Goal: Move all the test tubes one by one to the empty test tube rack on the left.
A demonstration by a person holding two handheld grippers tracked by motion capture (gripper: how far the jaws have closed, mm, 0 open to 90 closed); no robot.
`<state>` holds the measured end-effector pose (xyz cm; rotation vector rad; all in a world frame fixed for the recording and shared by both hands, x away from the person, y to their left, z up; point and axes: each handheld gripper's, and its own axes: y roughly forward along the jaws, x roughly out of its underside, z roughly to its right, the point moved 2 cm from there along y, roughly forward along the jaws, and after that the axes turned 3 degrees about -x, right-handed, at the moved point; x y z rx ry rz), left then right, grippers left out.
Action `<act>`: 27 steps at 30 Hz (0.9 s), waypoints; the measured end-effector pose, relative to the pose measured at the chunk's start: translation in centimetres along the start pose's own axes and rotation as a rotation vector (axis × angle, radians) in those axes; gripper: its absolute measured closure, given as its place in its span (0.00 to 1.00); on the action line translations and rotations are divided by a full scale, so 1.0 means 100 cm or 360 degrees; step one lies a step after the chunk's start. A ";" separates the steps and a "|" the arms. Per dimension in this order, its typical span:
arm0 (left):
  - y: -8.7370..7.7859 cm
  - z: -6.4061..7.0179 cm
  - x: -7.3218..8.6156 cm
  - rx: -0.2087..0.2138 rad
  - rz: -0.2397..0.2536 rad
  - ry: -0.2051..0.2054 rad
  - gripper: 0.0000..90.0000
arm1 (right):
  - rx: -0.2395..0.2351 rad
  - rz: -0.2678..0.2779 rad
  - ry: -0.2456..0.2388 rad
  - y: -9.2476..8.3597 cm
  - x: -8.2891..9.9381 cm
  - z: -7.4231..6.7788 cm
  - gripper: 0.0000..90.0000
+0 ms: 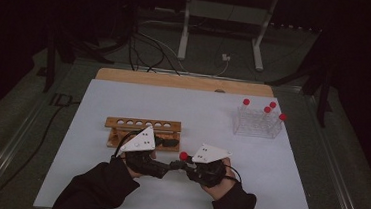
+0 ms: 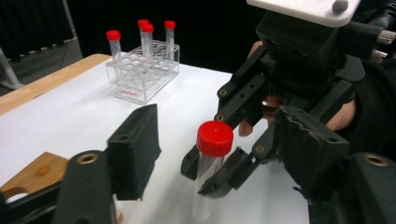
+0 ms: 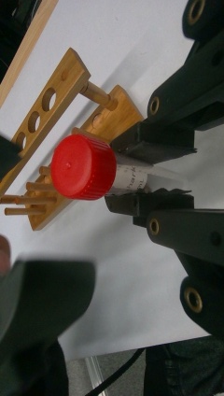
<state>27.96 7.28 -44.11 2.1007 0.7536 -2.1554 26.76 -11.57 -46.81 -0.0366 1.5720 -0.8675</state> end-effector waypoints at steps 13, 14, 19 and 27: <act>0.013 0.002 0.003 -0.0032 -0.0052 0.0061 0.61 | -0.0013 -0.0004 0.0002 -0.001 -0.001 -0.002 0.83; 0.013 0.002 0.004 -0.0028 -0.0052 0.0057 0.62 | -0.0013 -0.0004 0.0003 -0.001 -0.001 -0.002 0.83; 0.016 0.003 0.005 -0.0032 -0.0064 0.0081 0.72 | -0.0009 -0.0001 0.0006 -0.001 -0.001 -0.001 0.83; 0.017 0.004 0.003 -0.0032 -0.0095 0.0118 0.79 | -0.0007 -0.0003 0.0022 -0.001 0.000 0.001 0.83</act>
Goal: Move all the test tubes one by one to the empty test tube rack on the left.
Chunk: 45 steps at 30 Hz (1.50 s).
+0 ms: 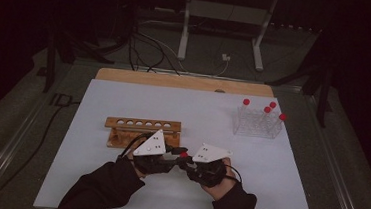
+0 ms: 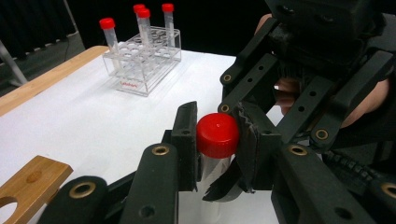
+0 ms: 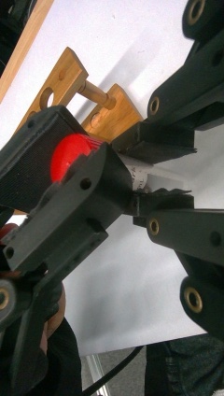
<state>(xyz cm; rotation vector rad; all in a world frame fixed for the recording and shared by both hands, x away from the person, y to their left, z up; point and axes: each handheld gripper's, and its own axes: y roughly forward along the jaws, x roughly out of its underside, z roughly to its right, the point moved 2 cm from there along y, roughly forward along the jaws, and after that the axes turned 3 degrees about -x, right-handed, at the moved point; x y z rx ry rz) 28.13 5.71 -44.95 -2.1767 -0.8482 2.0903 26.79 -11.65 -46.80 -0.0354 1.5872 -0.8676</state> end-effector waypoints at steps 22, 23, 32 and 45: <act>-0.021 -0.025 -0.014 -0.0157 -0.0002 -0.0029 0.80 | 0.0059 0.0133 0.0077 -0.016 0.003 0.008 0.35; -0.021 -0.025 -0.014 -0.0157 -0.0002 -0.0029 0.80 | 0.0071 0.0140 0.0079 -0.017 0.003 0.008 0.32; -0.028 -0.039 -0.026 -0.0238 0.0015 -0.0051 0.80 | 0.0107 0.0218 0.0136 -0.022 0.001 0.013 0.07; -0.028 -0.059 -0.039 -0.0301 0.0039 -0.0053 0.80 | 0.0058 0.0310 0.0128 -0.031 0.001 0.017 0.00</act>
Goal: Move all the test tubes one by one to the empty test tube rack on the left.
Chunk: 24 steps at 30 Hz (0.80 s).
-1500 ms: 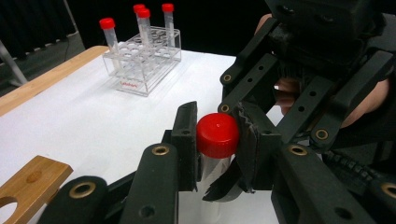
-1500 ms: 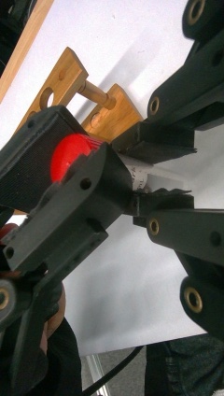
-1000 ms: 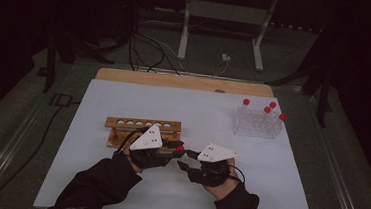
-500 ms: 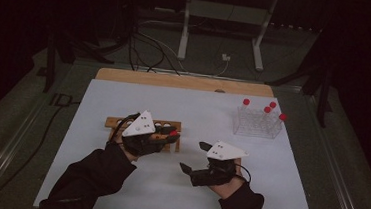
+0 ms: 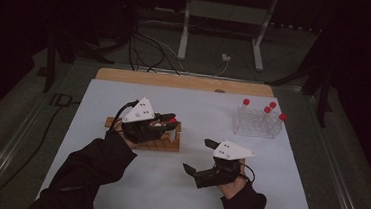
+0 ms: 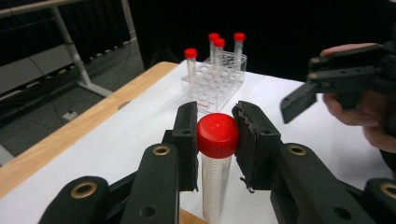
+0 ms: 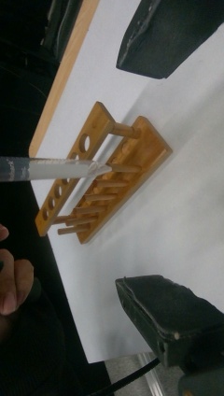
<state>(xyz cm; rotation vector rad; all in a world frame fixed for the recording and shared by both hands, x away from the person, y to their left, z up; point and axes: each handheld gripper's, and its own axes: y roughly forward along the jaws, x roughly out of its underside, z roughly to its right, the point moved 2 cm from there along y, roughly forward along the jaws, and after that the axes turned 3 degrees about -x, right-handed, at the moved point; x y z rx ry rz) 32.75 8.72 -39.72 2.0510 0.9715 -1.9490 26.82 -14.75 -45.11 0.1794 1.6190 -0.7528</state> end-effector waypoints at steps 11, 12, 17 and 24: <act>0.006 -0.017 -0.006 -0.0095 0.0012 -0.0028 0.80 | -0.0012 0.0010 -0.0021 -0.001 0.000 -0.001 0.00; 0.007 -0.020 -0.007 -0.0123 0.0011 -0.0022 0.80 | -0.0003 0.0009 -0.0023 -0.001 0.000 0.000 0.00; 0.007 -0.031 -0.007 -0.0156 0.0019 -0.0054 0.80 | -0.0015 0.0007 -0.0009 -0.001 0.001 0.001 0.00; 0.011 -0.044 0.002 -0.0215 0.0013 -0.0098 0.80 | -0.0022 0.0009 -0.0015 -0.001 0.001 0.001 0.00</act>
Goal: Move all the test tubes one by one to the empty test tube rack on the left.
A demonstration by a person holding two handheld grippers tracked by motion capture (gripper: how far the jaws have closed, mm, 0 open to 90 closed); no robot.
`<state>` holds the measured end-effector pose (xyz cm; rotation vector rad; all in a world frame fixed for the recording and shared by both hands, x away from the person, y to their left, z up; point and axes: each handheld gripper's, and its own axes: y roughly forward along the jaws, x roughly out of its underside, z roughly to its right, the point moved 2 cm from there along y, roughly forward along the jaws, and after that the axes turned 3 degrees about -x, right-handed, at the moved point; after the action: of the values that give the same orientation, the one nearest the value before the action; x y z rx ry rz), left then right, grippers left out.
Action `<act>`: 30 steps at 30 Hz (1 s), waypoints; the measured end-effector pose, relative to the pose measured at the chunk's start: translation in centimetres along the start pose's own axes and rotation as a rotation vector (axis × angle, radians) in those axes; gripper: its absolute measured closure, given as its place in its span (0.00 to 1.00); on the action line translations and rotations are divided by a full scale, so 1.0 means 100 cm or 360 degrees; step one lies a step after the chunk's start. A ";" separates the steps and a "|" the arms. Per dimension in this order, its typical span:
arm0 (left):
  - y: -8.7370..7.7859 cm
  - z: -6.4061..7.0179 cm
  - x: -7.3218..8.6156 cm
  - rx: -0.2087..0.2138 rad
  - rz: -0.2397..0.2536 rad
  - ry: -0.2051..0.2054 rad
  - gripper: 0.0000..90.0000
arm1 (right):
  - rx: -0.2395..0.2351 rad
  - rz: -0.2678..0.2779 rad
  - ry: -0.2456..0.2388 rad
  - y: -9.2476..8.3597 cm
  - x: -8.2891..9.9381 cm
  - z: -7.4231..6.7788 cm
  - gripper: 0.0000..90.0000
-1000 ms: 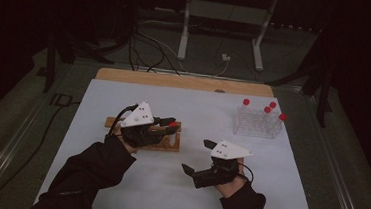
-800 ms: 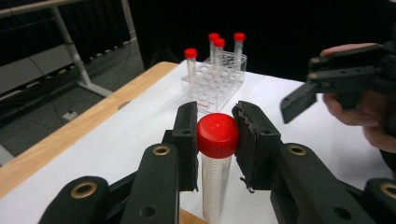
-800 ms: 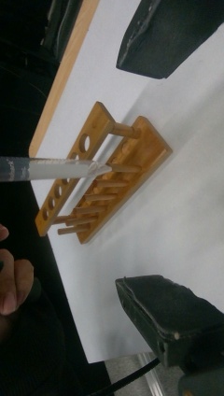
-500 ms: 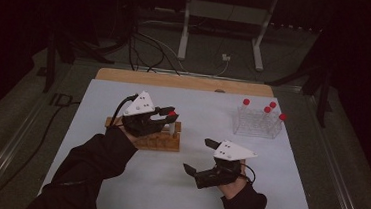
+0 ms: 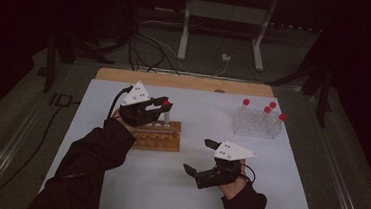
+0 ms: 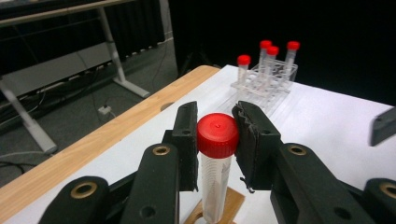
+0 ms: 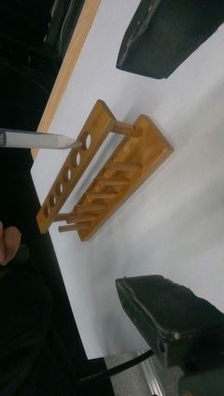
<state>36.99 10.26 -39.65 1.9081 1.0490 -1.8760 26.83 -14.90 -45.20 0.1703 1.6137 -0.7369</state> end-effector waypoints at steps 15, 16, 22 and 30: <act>0.020 -0.004 0.030 0.0007 -0.0046 -0.0102 0.80 | -0.0021 -0.0008 0.0005 0.001 0.003 0.002 0.00; 0.021 -0.004 0.032 0.0013 -0.0049 -0.0114 0.80 | -0.0019 -0.0009 0.0005 0.001 0.003 0.002 0.00; 0.027 -0.004 0.045 0.0022 -0.0094 -0.0135 0.80 | -0.0023 -0.0017 0.0013 0.002 0.003 0.002 0.00; 0.031 -0.002 0.051 0.0024 -0.0115 -0.0144 0.80 | -0.0032 -0.0017 0.0009 0.002 0.003 0.001 0.00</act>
<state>38.66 9.80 -45.36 1.7978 1.0918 -1.9945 26.96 -14.92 -45.51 0.1496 1.6277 -0.7286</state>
